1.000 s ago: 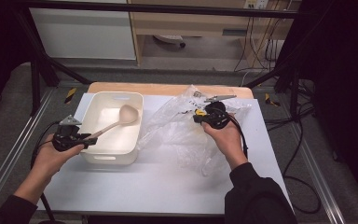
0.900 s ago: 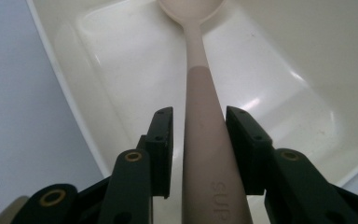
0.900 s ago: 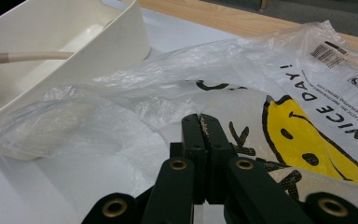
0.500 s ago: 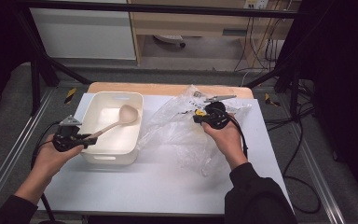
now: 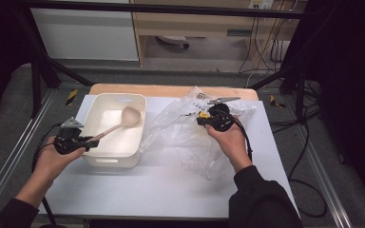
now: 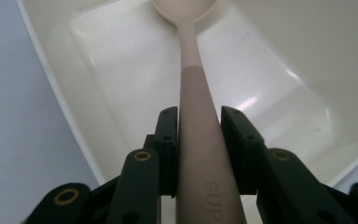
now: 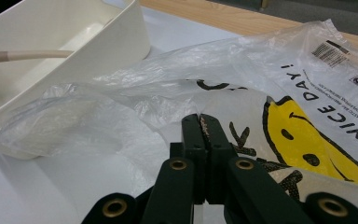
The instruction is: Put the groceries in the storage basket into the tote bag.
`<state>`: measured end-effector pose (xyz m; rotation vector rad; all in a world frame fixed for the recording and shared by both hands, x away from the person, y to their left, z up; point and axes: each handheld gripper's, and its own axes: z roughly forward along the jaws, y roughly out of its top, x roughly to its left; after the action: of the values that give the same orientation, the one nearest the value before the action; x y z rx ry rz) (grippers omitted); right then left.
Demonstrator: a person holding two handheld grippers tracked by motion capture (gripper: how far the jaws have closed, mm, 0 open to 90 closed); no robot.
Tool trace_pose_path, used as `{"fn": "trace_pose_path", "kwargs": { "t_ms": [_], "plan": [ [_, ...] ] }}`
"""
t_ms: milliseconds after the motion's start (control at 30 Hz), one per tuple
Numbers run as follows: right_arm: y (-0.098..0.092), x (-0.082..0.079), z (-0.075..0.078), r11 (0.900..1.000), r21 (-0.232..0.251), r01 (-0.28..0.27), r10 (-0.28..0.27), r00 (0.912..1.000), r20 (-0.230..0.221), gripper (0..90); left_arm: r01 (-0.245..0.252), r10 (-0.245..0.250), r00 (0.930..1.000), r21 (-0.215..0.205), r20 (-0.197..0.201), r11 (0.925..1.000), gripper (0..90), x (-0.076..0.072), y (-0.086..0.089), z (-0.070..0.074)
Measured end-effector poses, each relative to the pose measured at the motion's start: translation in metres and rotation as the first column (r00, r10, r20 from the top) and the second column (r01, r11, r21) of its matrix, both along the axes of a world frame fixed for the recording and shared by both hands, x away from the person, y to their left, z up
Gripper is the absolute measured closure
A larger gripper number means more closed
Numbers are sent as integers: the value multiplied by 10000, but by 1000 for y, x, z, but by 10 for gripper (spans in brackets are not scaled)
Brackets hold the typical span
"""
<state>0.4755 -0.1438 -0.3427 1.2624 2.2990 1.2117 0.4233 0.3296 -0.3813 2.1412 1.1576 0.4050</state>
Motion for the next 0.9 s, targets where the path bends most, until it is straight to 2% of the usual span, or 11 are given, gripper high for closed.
{"fn": "trace_pose_path", "kwargs": {
  "t_ms": [600,900],
  "plan": [
    [-1,0,1,10000,12,9,-9,10000,27,900,17,-32,9993,395,373,9992,686,-2,-5,4],
    [-1,0,1,10000,6,12,-12,10000,12,900,-47,32,9979,240,643,9997,686,-4,-3,8]
  ]
}}
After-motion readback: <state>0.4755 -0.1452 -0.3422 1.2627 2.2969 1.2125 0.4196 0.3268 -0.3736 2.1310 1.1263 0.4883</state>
